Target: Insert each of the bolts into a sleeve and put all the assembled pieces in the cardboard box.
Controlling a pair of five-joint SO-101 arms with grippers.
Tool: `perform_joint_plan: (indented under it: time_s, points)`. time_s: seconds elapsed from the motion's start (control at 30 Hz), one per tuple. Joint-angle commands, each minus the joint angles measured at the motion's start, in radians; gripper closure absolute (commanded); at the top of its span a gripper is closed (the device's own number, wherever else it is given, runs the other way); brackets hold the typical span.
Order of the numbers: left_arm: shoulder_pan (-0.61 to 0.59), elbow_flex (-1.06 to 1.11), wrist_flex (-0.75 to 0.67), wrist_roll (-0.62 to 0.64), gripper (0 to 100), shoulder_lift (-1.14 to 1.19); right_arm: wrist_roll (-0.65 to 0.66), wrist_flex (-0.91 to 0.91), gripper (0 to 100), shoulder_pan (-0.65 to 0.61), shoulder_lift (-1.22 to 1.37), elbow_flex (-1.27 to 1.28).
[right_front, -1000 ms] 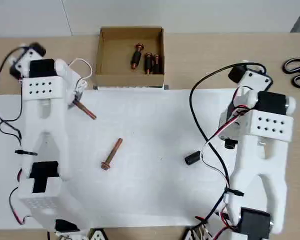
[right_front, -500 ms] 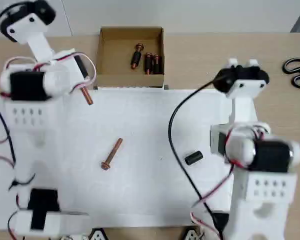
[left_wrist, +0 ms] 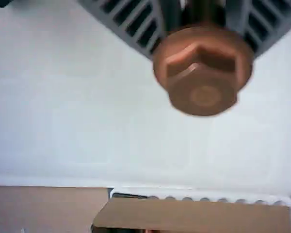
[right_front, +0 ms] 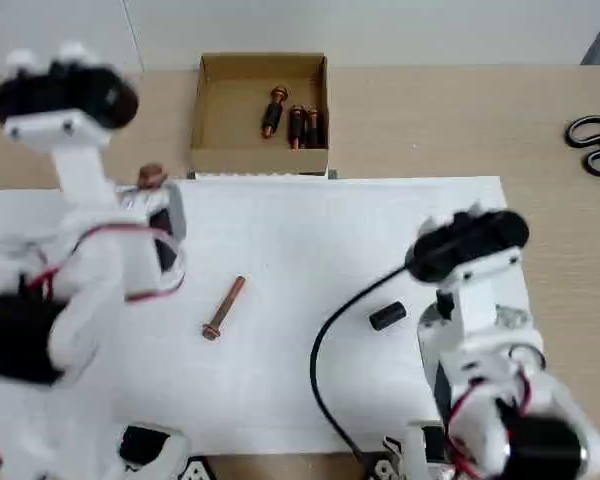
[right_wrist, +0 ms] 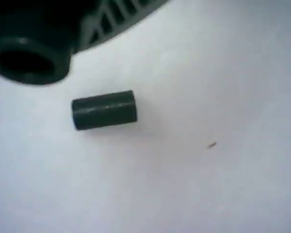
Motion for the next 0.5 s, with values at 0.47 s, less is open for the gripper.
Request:
perform_joint_plan:
  time_s: [0.47]
  points:
    - [0.005, 1.035, -0.535, -0.008, 99, -0.899, 0.009, -0.263, 99.7, -0.045, -0.372, 0.400]
